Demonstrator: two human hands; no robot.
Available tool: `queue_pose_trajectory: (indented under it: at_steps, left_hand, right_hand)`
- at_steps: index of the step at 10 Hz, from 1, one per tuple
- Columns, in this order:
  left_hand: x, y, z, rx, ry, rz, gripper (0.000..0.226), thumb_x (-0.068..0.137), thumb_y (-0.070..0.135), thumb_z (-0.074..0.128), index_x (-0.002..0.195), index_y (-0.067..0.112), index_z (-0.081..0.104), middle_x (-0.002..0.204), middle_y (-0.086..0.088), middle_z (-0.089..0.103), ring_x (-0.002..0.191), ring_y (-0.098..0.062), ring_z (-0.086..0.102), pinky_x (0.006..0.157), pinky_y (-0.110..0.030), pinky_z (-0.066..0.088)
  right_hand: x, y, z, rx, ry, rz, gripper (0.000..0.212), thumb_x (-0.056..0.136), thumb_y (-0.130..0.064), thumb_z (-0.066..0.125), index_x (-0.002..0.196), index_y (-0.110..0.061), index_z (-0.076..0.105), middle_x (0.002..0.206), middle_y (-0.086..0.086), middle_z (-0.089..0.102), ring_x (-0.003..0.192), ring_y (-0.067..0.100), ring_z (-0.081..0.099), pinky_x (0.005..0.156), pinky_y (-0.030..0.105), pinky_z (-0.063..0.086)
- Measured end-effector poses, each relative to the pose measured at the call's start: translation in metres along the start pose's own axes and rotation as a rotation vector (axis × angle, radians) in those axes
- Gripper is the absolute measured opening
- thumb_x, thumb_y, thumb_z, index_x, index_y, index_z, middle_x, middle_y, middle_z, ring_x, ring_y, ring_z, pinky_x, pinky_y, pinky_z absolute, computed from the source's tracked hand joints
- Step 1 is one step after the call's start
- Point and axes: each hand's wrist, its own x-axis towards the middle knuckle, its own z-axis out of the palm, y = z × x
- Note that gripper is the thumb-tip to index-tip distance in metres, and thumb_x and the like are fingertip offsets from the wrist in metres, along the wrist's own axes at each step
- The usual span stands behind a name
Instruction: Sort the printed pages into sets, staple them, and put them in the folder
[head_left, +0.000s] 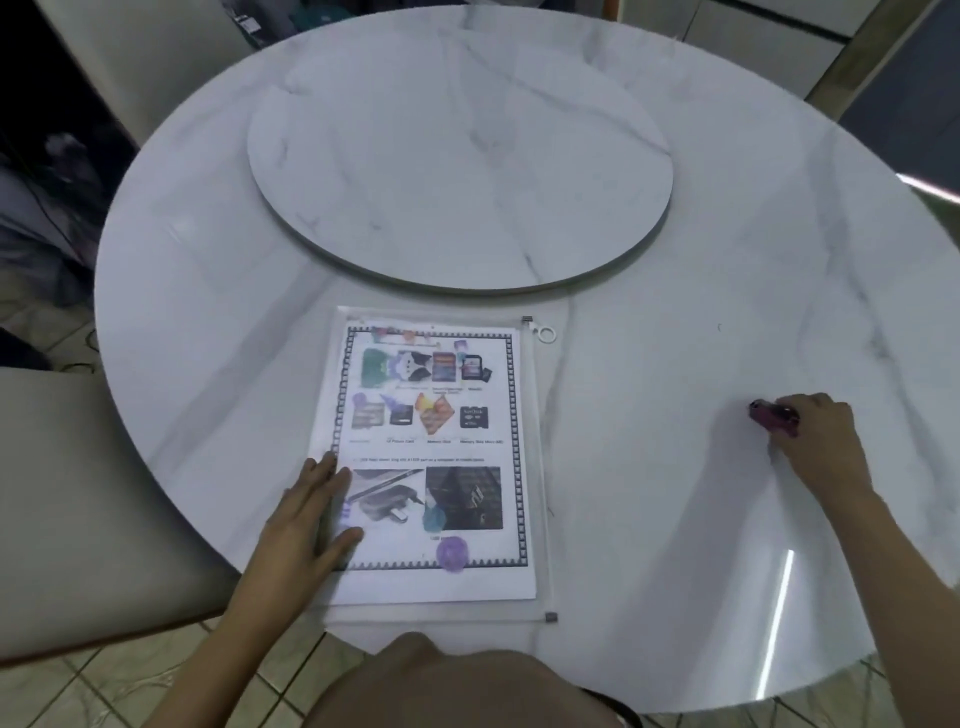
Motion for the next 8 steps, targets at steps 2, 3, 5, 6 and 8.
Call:
queue_pose_trajectory:
  at_steps: [2, 3, 5, 6, 8]
  left_hand:
    - [0.007, 0.017, 0.019, 0.029, 0.046, 0.015, 0.091, 0.069, 0.076, 0.030, 0.138, 0.019, 0.037, 0.146, 0.011, 0.016, 0.139, -0.010, 0.007, 0.111, -0.038, 0.007]
    - [0.010, 0.024, 0.031, 0.014, 0.040, 0.031, 0.101, 0.069, 0.085, 0.014, 0.140, 0.016, 0.035, 0.148, 0.008, 0.016, 0.139, -0.010, 0.005, 0.112, -0.036, 0.005]
    - [0.007, 0.050, 0.051, 0.018, -0.050, 0.097, 0.101, 0.067, 0.085, 0.005, 0.145, 0.022, 0.019, 0.151, 0.010, 0.000, 0.140, -0.009, -0.008, 0.111, -0.031, -0.007]
    - [0.006, 0.057, 0.056, 0.002, -0.083, 0.118, 0.100, 0.067, 0.085, 0.006, 0.145, 0.023, 0.017, 0.151, 0.011, -0.001, 0.140, -0.008, -0.010, 0.111, -0.029, -0.008]
    - [0.006, 0.057, 0.056, -0.002, -0.114, 0.133, 0.094, 0.068, 0.085, 0.006, 0.144, 0.028, 0.011, 0.152, 0.013, -0.003, 0.141, -0.006, -0.011, 0.112, -0.026, -0.010]
  right_hand:
    - [-0.019, -0.055, 0.003, 0.164, 0.048, 0.022, 0.031, 0.080, -0.030, 0.066, 0.093, -0.002, 0.062, 0.093, 0.018, 0.061, 0.091, 0.038, 0.055, 0.071, 0.041, 0.047]
    - [-0.037, -0.100, 0.007, 0.273, 0.059, -0.136, 0.033, 0.074, -0.015, 0.072, 0.103, -0.003, 0.062, 0.101, 0.019, 0.061, 0.098, 0.036, 0.055, 0.080, 0.037, 0.043]
    - [-0.084, -0.184, 0.017, 0.358, -0.127, -0.469, 0.030, 0.077, -0.013, 0.068, 0.106, -0.009, 0.061, 0.103, 0.006, 0.057, 0.093, 0.014, 0.048, 0.076, 0.019, 0.033]
    - [-0.102, -0.198, 0.031, 0.349, -0.157, -0.531, 0.030, 0.078, -0.014, 0.065, 0.108, -0.012, 0.059, 0.107, 0.004, 0.055, 0.100, 0.016, 0.049, 0.080, 0.023, 0.042]
    - [-0.115, -0.190, 0.053, 0.253, -0.168, -0.532, 0.035, 0.078, -0.009, 0.064, 0.112, -0.005, 0.059, 0.114, 0.013, 0.056, 0.104, 0.030, 0.054, 0.087, 0.034, 0.044]
